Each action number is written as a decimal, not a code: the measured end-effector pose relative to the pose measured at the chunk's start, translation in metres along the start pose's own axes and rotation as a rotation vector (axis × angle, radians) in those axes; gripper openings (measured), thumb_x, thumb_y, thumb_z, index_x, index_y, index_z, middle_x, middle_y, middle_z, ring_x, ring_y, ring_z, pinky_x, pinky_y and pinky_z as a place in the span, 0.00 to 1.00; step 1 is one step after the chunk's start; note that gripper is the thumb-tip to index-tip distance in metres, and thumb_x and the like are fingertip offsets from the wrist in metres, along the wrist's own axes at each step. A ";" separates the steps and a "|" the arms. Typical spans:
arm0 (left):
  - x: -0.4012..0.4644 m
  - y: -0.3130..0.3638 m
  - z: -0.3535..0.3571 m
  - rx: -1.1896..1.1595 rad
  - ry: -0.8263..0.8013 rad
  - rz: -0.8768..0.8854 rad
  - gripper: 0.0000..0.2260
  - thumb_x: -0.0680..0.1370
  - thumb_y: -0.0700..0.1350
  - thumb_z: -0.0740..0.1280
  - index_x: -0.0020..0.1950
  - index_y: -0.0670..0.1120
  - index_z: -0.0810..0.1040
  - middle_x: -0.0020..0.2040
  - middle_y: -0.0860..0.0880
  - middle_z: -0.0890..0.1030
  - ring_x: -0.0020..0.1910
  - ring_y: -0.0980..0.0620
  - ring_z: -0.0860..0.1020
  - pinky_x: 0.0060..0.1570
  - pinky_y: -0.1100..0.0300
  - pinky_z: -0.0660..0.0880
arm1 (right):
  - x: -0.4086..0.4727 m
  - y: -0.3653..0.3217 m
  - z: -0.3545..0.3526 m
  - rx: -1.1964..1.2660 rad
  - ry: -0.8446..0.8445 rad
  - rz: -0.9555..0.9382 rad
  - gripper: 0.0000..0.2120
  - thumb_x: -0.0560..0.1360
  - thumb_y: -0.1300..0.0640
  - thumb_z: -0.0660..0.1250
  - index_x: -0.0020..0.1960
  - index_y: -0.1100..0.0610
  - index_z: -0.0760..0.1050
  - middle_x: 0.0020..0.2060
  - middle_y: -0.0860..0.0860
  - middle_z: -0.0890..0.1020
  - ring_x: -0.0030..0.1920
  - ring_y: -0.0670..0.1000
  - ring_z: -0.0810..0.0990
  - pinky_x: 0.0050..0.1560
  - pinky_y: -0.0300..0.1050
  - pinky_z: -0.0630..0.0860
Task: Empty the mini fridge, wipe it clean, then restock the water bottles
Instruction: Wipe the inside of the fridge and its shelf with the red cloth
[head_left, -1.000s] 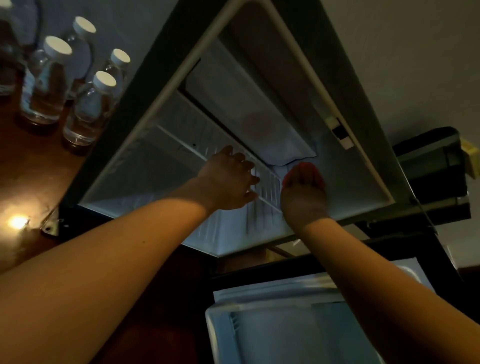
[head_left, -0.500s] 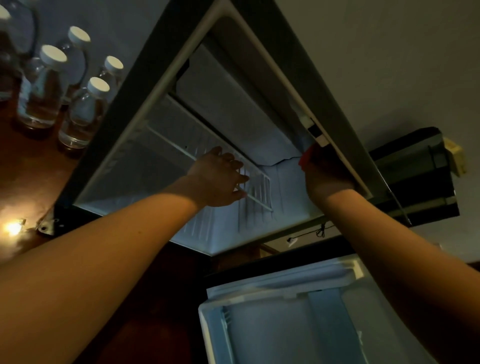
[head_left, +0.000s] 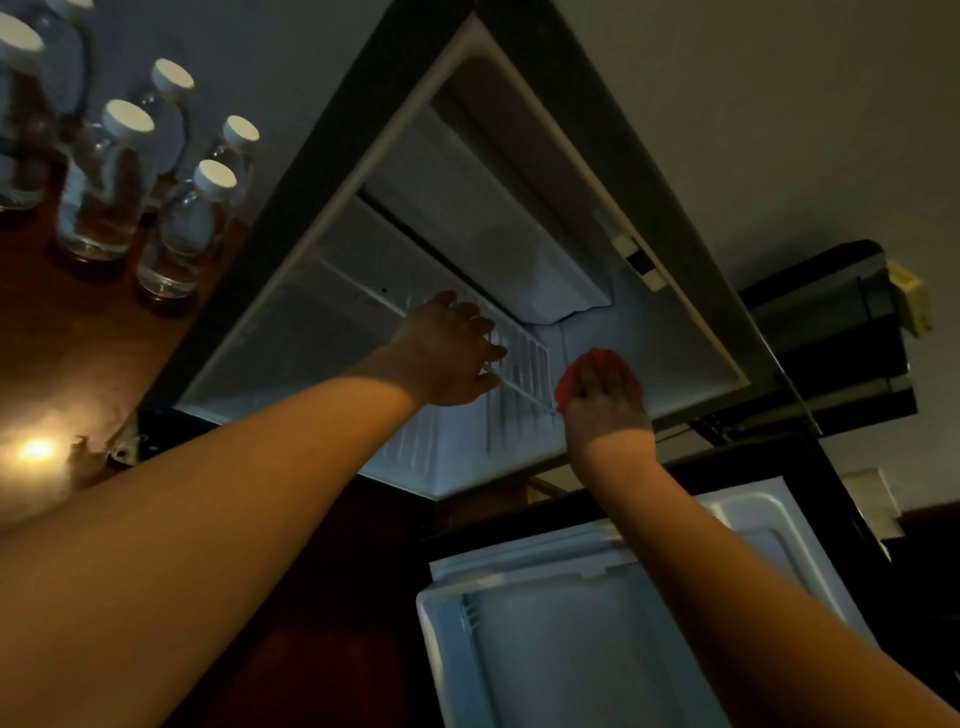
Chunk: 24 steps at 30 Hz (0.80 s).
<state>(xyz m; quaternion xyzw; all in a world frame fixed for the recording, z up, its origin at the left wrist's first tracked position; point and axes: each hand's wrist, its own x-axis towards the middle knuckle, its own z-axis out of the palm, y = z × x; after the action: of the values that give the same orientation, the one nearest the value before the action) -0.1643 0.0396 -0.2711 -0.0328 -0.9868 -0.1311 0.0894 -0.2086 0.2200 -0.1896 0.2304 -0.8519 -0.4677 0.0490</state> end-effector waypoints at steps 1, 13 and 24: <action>0.000 0.000 0.000 -0.007 -0.008 -0.002 0.25 0.83 0.62 0.50 0.79 0.58 0.60 0.80 0.50 0.58 0.79 0.46 0.54 0.78 0.47 0.48 | 0.000 0.003 -0.002 -0.003 -0.011 -0.008 0.42 0.76 0.56 0.67 0.79 0.62 0.45 0.79 0.59 0.48 0.78 0.62 0.43 0.77 0.60 0.47; -0.001 -0.004 0.000 -0.009 0.003 0.060 0.26 0.82 0.63 0.51 0.79 0.57 0.61 0.80 0.48 0.59 0.79 0.45 0.56 0.78 0.46 0.48 | 0.016 0.023 -0.002 0.034 0.141 0.100 0.36 0.79 0.57 0.60 0.79 0.62 0.44 0.78 0.60 0.47 0.78 0.62 0.44 0.77 0.60 0.46; -0.001 -0.020 -0.010 -0.002 -0.147 0.149 0.27 0.83 0.63 0.46 0.81 0.56 0.51 0.82 0.49 0.50 0.80 0.47 0.48 0.78 0.50 0.42 | 0.028 -0.016 0.027 0.209 0.291 0.154 0.32 0.68 0.63 0.71 0.70 0.69 0.69 0.68 0.67 0.71 0.70 0.69 0.67 0.71 0.65 0.63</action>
<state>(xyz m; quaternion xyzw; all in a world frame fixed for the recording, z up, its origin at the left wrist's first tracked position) -0.1634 0.0180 -0.2666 -0.1158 -0.9854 -0.1223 0.0264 -0.2361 0.2215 -0.2209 0.2337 -0.8949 -0.3333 0.1830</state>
